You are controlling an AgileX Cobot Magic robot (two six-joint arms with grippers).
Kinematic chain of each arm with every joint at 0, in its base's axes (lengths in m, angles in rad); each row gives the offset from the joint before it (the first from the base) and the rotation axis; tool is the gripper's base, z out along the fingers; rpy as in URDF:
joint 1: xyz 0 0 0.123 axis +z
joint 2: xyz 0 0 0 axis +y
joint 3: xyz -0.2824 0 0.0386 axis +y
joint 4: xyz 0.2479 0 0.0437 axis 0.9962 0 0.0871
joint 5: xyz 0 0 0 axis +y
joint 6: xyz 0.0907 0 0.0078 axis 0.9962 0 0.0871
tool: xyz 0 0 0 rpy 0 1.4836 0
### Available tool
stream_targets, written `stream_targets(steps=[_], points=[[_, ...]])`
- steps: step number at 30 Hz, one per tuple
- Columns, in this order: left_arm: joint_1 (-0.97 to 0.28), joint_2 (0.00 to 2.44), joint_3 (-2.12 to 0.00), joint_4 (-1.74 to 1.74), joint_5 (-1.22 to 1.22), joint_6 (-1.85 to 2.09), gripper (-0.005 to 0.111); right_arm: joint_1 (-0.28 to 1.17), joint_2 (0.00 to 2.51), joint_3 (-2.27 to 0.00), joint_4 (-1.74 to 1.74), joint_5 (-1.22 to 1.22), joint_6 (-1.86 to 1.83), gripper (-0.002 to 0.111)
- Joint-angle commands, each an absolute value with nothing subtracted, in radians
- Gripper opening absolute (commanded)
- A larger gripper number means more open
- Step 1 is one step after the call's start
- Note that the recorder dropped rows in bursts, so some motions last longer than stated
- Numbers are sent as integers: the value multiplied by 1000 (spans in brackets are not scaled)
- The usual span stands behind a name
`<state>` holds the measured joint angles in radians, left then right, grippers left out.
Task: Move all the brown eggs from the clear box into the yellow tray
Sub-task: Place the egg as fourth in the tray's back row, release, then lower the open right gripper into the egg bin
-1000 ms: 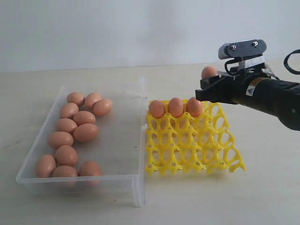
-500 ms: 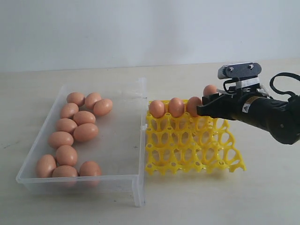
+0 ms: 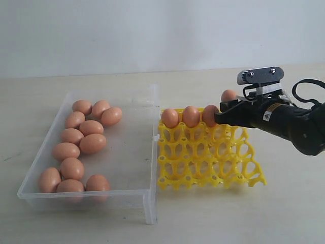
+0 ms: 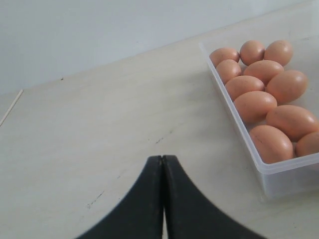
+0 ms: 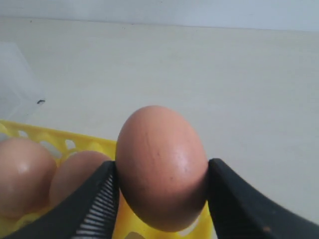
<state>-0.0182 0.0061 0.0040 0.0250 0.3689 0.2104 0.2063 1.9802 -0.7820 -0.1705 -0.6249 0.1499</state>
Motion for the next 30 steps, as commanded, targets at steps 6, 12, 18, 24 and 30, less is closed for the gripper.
stream_targets(steps=[6, 12, 18, 24, 30], points=[[-20, 0, 0, 25, 361, 205, 0, 201, 2004, -787, -229, -621, 113, 46], [-20, 0, 0, 25, 361, 205, 0, 201, 1975, -785, -229, -561, 113, 60], [-20, 0, 0, 25, 361, 205, 0, 210, 1791, -785, -238, -327, 117, 59], [-20, 0, 0, 25, 361, 205, 0, 475, 1634, -1080, 60, 464, -22, 52], [-20, 0, 0, 25, 361, 205, 0, 710, 1930, -1523, 400, 784, -123, 53]])
